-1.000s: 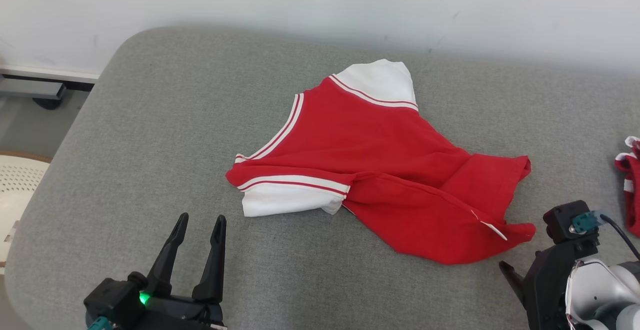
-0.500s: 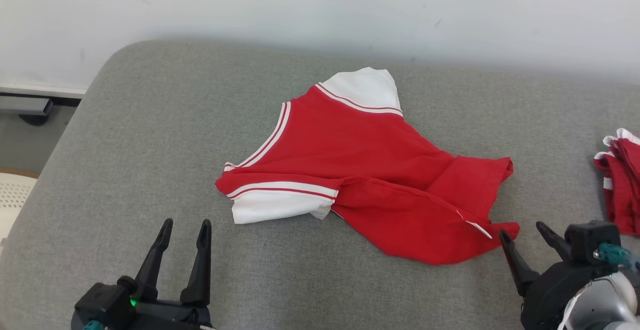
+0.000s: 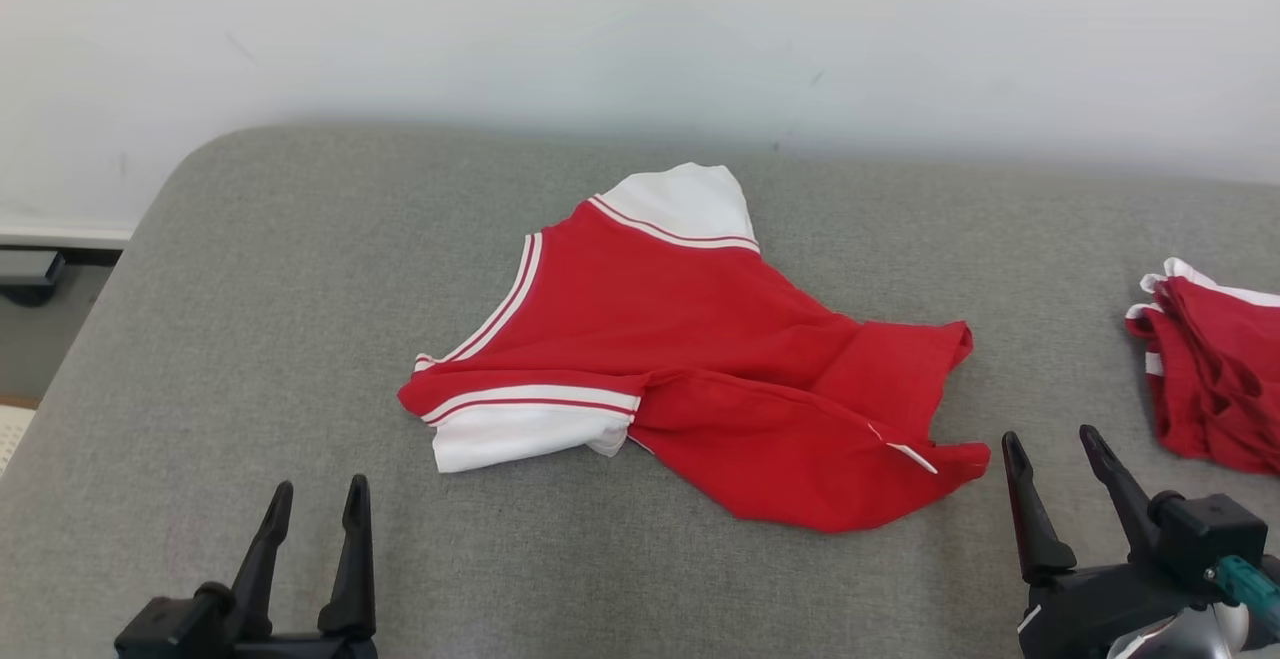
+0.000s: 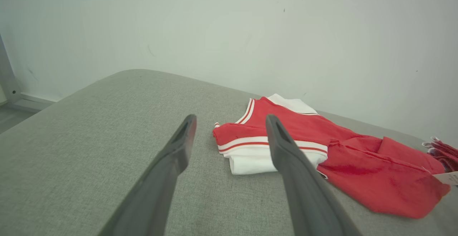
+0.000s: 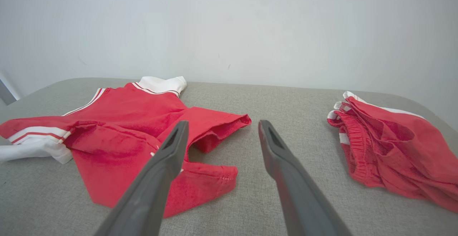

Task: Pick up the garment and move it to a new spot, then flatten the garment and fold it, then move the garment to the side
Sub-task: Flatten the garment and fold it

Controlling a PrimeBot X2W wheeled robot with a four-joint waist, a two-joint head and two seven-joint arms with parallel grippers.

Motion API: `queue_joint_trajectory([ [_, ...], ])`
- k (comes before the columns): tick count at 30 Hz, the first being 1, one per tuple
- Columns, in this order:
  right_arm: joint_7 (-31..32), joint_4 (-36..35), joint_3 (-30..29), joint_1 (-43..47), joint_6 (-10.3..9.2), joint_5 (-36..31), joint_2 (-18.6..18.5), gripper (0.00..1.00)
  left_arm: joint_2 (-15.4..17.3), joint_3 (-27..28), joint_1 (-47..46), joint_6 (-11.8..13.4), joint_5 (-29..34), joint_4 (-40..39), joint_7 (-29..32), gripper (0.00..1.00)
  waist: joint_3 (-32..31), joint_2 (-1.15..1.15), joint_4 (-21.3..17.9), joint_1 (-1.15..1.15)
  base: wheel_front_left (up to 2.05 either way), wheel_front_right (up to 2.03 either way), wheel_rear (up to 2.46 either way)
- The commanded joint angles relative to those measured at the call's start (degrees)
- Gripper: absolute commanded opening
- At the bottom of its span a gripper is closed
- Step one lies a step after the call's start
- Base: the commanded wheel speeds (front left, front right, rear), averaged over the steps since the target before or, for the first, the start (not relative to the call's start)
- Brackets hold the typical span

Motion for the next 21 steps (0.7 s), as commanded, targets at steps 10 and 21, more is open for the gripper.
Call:
queue_joint_trajectory([
  [10,-10.32,4.58,0.25,-0.54,-0.03,1.53,0.13,1.0,2.17,-0.39,2.03,0.22,2.08,1.68,-0.29,1.0,-2.29,0.0,-1.85,0.0,0.0,0.0,0.0],
  [21,-11.92,8.19,3.65,0.73,-0.03,0.64,0.12,1.0,3.9,-4.37,3.39,-0.85,4.62,-0.81,-0.29,1.0,-3.67,0.0,-2.71,0.0,0.0,0.0,0.0],
])
